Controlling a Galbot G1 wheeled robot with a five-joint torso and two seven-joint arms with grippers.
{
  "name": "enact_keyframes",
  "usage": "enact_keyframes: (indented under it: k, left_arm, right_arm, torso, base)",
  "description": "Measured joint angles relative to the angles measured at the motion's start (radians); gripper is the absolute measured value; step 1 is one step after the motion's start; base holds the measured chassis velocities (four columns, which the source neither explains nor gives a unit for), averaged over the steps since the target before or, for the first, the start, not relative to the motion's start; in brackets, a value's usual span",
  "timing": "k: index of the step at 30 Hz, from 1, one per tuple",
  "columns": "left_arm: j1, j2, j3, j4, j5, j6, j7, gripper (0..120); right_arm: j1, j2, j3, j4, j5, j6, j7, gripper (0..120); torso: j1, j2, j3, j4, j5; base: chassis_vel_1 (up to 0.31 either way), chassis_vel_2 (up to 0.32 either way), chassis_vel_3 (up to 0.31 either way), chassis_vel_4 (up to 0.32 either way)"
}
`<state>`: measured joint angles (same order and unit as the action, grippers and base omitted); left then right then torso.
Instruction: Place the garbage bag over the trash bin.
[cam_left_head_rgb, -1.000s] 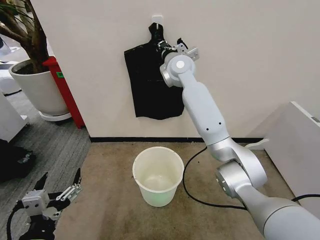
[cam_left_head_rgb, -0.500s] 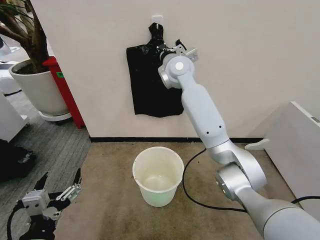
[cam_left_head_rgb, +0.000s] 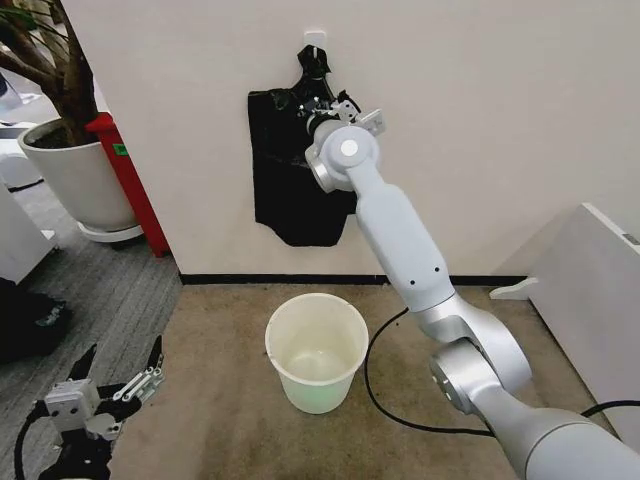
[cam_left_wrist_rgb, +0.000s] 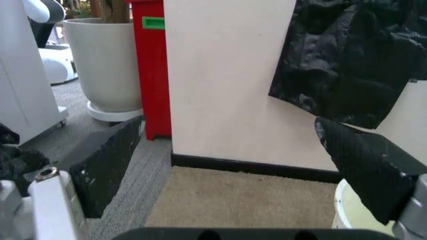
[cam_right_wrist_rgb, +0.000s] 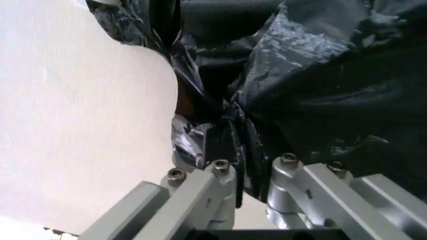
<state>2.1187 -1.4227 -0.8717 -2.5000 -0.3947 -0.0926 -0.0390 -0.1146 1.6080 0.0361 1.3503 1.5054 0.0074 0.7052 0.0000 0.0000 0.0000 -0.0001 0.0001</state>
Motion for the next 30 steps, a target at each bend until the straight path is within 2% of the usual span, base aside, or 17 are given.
enact_keyframes:
  k: [2,8,11,30]
  left_arm:
    - [0.000,0.000,0.000,0.000,0.000,0.000,0.000,100]
    - [-0.001,0.000,0.001,0.000,0.001,-0.001,0.000,100]
    - [-0.001,0.000,0.001,0.000,0.001,-0.001,0.001,100]
    - [-0.002,0.000,0.003,0.000,0.002,-0.002,0.002,100]
  right_arm:
    - [-0.008,0.000,-0.006,0.011,0.001,-0.001,0.002,5]
    - [-0.041,0.000,-0.033,0.051,0.009,0.000,0.017,5]
    - [-0.064,0.000,-0.049,0.081,0.015,0.003,0.024,0]
    - [-0.155,0.000,-0.068,0.181,0.038,0.022,0.053,0]
  torso:
    - [0.000,0.000,0.000,0.0001,-0.0001]
    - [0.000,0.000,0.000,0.0001,-0.0001]
    - [0.000,0.000,0.000,0.0002,-0.0001]
    - [0.000,0.000,0.000,0.0002,-0.0001]
  base:
    - [0.000,0.000,0.000,0.000]
    - [0.000,0.000,0.000,0.000]
    - [0.000,0.000,0.000,0.000]
    - [0.000,0.000,0.000,0.000]
